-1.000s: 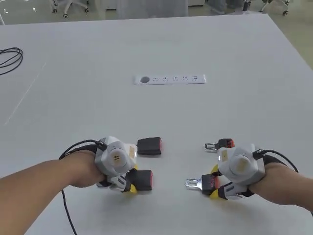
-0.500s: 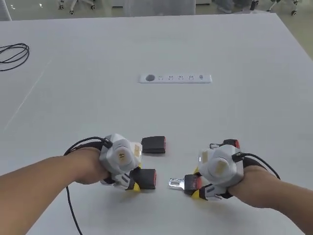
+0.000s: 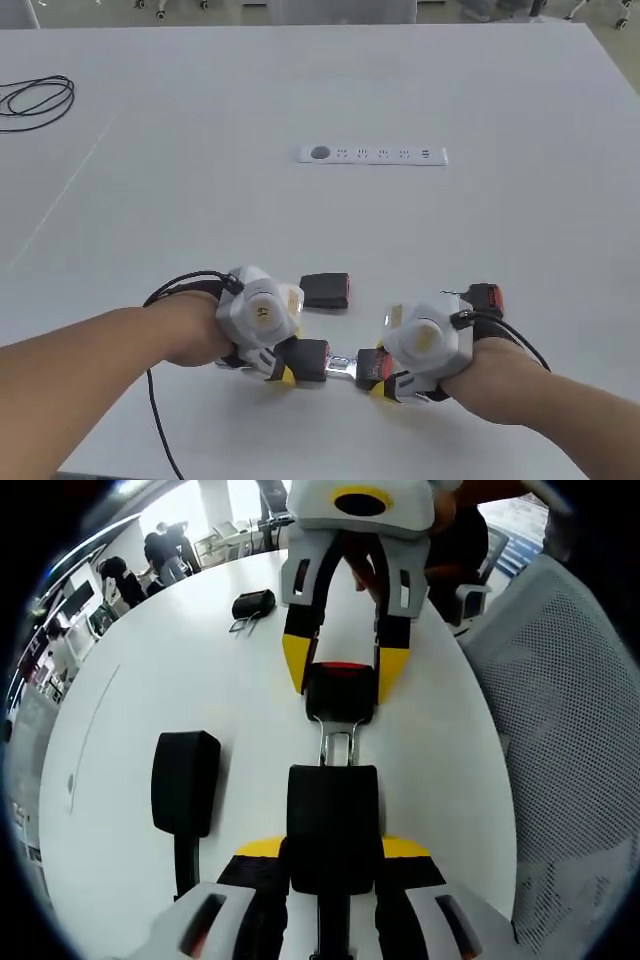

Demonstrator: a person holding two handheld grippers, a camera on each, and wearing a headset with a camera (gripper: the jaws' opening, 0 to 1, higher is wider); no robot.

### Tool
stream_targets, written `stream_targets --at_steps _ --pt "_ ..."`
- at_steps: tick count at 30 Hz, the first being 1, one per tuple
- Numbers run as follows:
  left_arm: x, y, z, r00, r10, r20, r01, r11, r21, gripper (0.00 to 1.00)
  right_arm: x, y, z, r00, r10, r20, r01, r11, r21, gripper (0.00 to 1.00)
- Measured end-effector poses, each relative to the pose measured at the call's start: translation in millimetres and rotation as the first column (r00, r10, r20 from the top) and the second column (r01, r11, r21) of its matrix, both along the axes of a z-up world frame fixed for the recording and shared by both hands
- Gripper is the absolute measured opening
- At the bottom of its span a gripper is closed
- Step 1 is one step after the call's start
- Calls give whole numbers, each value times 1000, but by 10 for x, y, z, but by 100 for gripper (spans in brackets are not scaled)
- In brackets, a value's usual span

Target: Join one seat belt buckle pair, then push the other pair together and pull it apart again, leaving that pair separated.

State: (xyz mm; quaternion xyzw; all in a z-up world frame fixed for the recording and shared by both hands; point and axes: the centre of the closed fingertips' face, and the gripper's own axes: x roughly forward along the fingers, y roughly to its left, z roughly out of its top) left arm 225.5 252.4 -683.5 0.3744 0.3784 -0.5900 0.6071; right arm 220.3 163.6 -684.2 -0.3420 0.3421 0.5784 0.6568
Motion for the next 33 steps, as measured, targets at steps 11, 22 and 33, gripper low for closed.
stream_targets --at_steps 11,22,33 --pt "-2 -7 2 1000 0 0 0 1000 6 33 20 139 12 1000 19 25 -20 999 27 35" --pt "-4 -3 6 1000 3 -1 -3 1000 -1 33 42 203 10 1000 2 11 -2 999 46 33" --pt "-8 -2 6 1000 7 0 -7 1000 -8 32 49 311 20 1000 8 10 -8 999 52 33"
